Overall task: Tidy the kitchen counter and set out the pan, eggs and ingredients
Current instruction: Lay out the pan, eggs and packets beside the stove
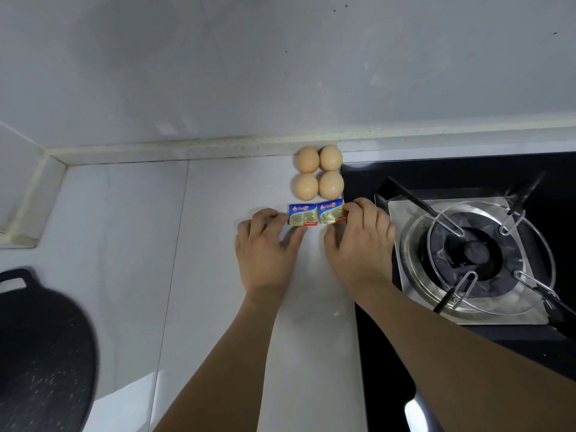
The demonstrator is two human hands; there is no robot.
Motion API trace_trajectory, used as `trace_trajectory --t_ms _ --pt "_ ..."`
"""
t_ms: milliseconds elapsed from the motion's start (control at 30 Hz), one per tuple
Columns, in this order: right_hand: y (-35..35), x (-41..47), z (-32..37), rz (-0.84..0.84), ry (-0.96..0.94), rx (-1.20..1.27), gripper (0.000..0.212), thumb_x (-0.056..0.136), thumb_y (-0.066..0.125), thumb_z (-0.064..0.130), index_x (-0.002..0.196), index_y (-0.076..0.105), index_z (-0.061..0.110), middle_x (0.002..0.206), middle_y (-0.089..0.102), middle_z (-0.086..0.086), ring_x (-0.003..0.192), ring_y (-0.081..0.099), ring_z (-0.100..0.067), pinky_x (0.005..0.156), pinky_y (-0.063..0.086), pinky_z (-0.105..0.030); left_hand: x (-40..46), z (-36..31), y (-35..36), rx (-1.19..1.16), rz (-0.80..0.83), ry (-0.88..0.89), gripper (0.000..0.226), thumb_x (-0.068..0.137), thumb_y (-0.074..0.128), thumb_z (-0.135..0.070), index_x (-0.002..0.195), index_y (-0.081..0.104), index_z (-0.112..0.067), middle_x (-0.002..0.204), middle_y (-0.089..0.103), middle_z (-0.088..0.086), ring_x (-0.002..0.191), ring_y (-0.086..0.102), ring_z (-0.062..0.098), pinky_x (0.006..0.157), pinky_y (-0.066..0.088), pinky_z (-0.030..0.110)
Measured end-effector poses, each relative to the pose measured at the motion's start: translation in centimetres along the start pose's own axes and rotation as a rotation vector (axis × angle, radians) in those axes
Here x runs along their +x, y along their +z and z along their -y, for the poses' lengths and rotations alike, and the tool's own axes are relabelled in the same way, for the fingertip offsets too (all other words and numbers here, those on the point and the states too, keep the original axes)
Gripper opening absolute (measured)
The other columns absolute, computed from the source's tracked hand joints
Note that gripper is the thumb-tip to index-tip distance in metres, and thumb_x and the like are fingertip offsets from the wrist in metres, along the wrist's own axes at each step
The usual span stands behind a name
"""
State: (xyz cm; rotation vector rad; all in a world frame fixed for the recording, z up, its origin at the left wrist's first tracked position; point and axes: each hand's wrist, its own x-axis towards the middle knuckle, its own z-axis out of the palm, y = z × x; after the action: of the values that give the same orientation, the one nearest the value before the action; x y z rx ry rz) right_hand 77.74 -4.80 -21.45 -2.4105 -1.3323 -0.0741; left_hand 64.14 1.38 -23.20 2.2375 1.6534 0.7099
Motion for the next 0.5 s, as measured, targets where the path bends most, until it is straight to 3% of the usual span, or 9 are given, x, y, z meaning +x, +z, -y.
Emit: trace_trajectory --t_ms 167,500 --pt "0.09 -0.07 -0.06 -0.021 -0.015 -0.009 0.043 0.084 0.058 0.041 0.116 0.054 0.011 0.123 0.052 -0.008 0.108 0.041 -0.024 0.092 0.027 -0.037 -0.21 -0.02 0.17 0.032 -0.043 0.027 0.04 0.085 0.052 -0.052 0.1 0.073 -0.021 0.11 0.063 -0.004 0.095 0.049 0.02 0.076 0.047 0.035" --pt "0.15 -0.05 -0.04 -0.02 -0.018 -0.025 0.046 0.084 0.057 0.041 0.118 0.052 0.011 0.125 0.051 -0.008 0.109 0.044 -0.026 0.092 0.03 -0.039 -0.2 0.06 0.33 0.03 -0.04 0.029 0.038 0.086 0.053 -0.052 0.1 0.074 -0.023 0.108 0.063 -0.005 0.096 0.044 0.016 0.075 0.047 0.035"
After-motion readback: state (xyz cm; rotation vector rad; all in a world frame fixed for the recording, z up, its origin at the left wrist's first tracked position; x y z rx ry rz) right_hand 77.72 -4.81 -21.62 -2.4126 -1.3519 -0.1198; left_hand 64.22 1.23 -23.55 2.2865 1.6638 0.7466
